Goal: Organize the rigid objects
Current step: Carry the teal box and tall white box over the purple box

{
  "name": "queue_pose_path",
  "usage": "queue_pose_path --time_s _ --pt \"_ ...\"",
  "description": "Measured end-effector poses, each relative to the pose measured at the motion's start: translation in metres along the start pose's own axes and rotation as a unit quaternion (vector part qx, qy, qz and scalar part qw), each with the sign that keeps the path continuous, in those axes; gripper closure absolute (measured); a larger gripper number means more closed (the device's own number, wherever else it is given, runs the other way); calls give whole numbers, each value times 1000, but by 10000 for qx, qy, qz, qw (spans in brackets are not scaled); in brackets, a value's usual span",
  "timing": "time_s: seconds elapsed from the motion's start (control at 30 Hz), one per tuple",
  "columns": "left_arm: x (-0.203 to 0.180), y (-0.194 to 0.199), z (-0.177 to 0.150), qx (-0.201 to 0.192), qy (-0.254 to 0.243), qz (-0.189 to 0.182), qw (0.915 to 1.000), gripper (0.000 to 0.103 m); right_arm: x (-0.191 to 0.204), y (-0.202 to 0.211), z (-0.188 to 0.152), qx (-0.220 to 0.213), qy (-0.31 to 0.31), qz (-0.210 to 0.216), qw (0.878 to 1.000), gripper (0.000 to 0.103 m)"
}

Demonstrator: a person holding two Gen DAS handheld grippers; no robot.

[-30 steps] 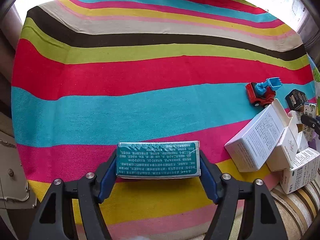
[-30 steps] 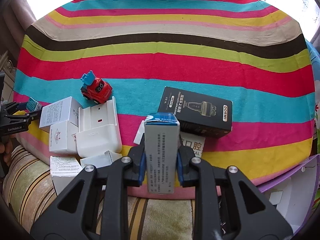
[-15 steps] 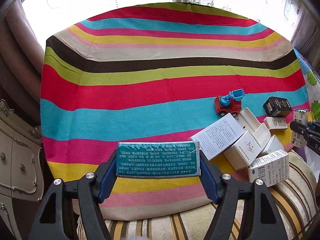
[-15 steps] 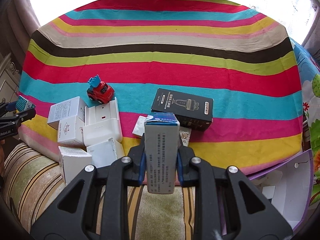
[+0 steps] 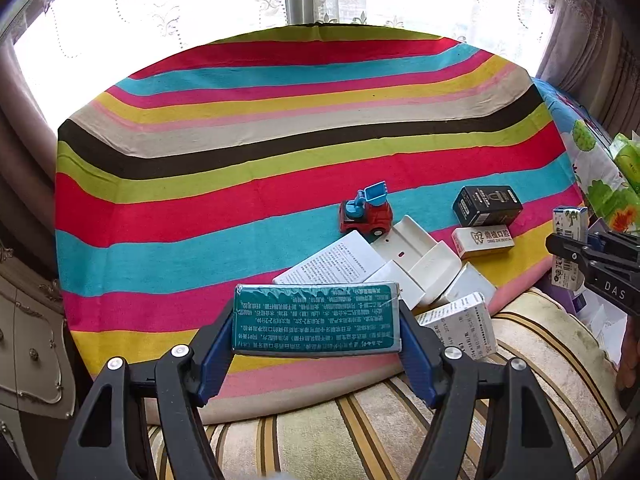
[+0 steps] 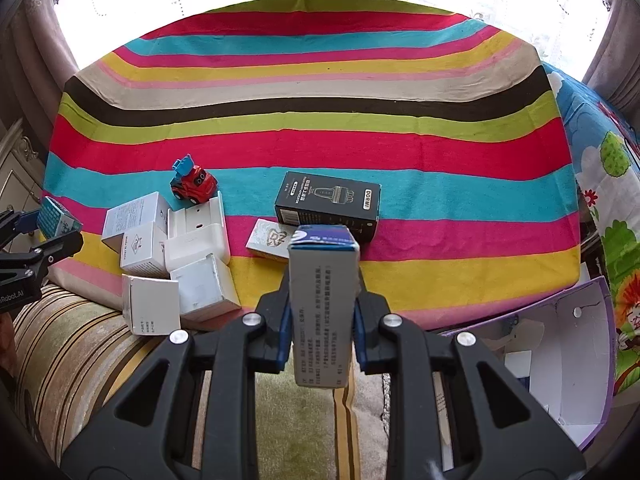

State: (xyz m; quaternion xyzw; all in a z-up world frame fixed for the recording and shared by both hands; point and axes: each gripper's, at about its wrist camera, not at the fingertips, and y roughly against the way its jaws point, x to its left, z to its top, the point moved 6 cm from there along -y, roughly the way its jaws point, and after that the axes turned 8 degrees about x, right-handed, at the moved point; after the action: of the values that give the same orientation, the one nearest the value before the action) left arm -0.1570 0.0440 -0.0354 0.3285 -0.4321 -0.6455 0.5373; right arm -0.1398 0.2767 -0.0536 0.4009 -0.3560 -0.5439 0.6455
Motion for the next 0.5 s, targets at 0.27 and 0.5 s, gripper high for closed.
queue_pose_path --time_s 0.27,0.5 --pt "-40 4 2 -39 -304 -178 9994 30 -20 11 -12 -15 -158 -57 9999 75" --pt "-72 7 5 -74 -581 -285 9979 30 -42 20 -24 -37 -329 -139 9994 75"
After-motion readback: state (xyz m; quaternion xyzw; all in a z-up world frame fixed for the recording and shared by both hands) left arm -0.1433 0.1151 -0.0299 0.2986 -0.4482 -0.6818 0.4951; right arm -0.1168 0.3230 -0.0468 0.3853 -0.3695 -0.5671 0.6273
